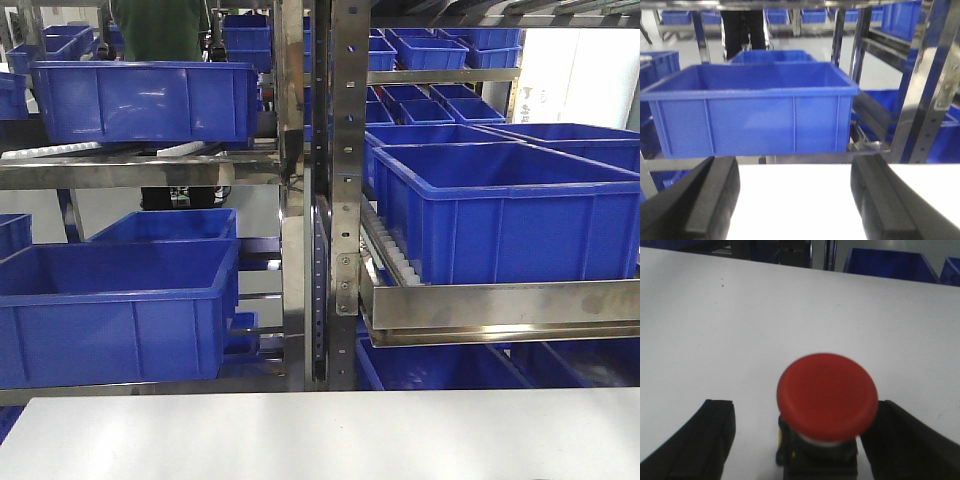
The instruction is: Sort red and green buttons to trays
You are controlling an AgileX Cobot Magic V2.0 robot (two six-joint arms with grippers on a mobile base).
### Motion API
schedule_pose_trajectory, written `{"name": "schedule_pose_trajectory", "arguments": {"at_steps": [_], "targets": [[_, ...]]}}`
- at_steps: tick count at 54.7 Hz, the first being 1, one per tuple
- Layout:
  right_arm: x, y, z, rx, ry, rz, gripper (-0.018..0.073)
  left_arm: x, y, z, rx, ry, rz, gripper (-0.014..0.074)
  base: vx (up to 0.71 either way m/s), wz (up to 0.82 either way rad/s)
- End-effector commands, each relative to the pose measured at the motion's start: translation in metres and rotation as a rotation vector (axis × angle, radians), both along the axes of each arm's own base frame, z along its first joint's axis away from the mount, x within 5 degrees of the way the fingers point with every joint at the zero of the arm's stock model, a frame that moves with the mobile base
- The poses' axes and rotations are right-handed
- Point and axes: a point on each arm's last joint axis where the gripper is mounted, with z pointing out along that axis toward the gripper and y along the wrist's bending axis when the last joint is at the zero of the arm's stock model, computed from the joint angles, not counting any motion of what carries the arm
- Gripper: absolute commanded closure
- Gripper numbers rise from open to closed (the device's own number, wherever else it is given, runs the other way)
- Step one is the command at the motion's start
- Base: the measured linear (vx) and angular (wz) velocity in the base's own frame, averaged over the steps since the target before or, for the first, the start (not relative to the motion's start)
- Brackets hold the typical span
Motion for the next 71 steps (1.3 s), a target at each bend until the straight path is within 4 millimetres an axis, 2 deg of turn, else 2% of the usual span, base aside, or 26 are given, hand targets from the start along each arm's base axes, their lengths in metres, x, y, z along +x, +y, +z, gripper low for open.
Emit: {"name": "schedule_pose_trajectory", "arguments": {"at_steps": [1, 8, 11, 18, 30, 37, 43, 49, 64, 71], "targets": [[0.015, 0.004, 0.028, 0.074, -0.247, -0.001, 0.0123, 0.005, 0.000, 0.018, -0.016, -0.110, 0.012, 0.0009, 0.00, 0.00], [0.015, 0.004, 0.026, 0.066, -0.223, -0.006, 0.0463, 0.006, 0.000, 0.015, -0.016, -0.078, 0.008, 0.0009, 0.00, 0.00], [0.014, 0.004, 0.025, 0.065, -0.211, -0.004, 0.0574, 0.006, -0.001, 0.011, -0.017, -0.043, 0.004, 0.0009, 0.00, 0.00], [0.014, 0.004, 0.024, 0.063, -0.204, -0.004, 0.0573, 0.003, -0.001, -0.008, -0.034, 0.010, 0.011, 0.0009, 0.00, 0.00], [0.014, 0.003, 0.024, 0.063, -0.204, -0.006, 0.0569, -0.017, -0.004, -0.071, -0.083, 0.081, 0.020, 0.0011, 0.00, 0.00], [0.014, 0.003, 0.022, 0.061, -0.198, -0.007, 0.0567, -0.017, -0.014, -0.082, -0.025, -0.002, -0.073, 0.0011, 0.00, 0.00], [0.014, 0.003, 0.018, 0.058, -0.184, -0.010, 0.0567, -0.010, -0.024, -0.095, 0.057, 0.021, -0.185, 0.0011, 0.00, 0.00], [0.013, 0.003, 0.017, 0.056, -0.178, -0.010, 0.0567, -0.004, -0.032, -0.109, 0.044, 0.057, -0.258, 0.0011, 0.00, 0.00], [0.014, 0.002, 0.017, 0.057, -0.182, -0.014, 0.0567, 0.010, -0.038, -0.142, 0.002, 0.097, -0.299, 0.0011, 0.00, 0.00], [0.014, 0.002, 0.017, 0.056, -0.178, -0.014, 0.0567, 0.015, -0.040, -0.152, -0.026, 0.061, -0.305, 0.0011, 0.00, 0.00]]}}
